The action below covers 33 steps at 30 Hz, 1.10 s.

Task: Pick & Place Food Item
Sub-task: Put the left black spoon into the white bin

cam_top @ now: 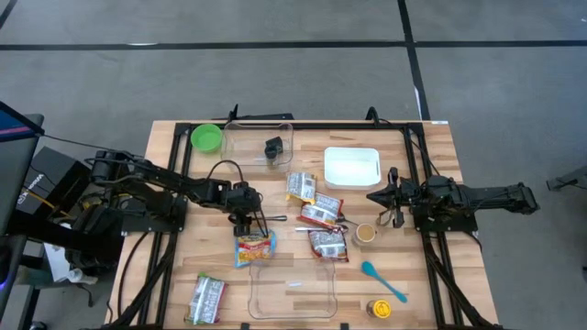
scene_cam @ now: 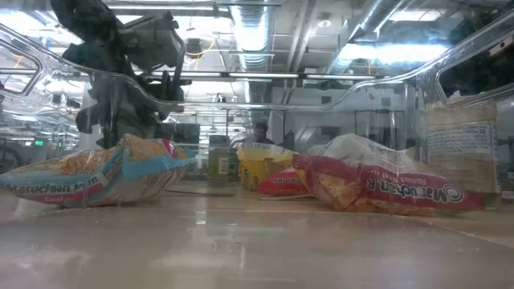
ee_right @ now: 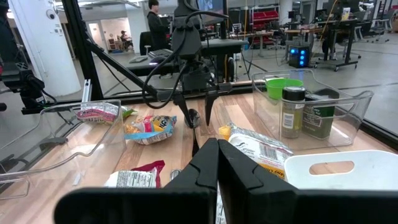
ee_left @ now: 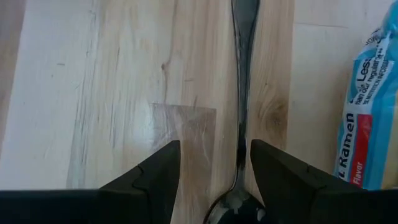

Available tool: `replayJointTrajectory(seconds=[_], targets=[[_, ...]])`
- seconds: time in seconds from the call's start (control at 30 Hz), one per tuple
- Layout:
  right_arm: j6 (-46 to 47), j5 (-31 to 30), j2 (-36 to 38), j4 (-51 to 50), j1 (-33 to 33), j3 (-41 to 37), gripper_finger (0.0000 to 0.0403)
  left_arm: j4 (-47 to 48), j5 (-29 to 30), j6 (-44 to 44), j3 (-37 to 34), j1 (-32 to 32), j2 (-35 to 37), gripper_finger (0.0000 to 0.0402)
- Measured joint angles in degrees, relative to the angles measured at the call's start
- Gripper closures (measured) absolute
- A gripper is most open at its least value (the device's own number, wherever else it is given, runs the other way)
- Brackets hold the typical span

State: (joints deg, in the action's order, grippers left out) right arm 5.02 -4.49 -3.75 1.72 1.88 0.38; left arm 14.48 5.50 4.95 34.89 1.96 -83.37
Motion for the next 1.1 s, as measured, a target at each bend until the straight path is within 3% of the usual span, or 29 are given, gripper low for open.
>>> replayJointTrajectory(seconds=[0.77, 1.1], targets=[[0.0, 0.0, 0.0, 0.0, 0.0, 0.0, 0.0403, -0.2, 5.2, 0.0, 0.0, -1.9, 0.2, 0.0253], [0.0, 0.0, 0.0, 0.0, 0.0, 0.0, 0.0403, -7.0, -4.0, 0.1, 0.0, -0.7, 0.9, 0.0256]])
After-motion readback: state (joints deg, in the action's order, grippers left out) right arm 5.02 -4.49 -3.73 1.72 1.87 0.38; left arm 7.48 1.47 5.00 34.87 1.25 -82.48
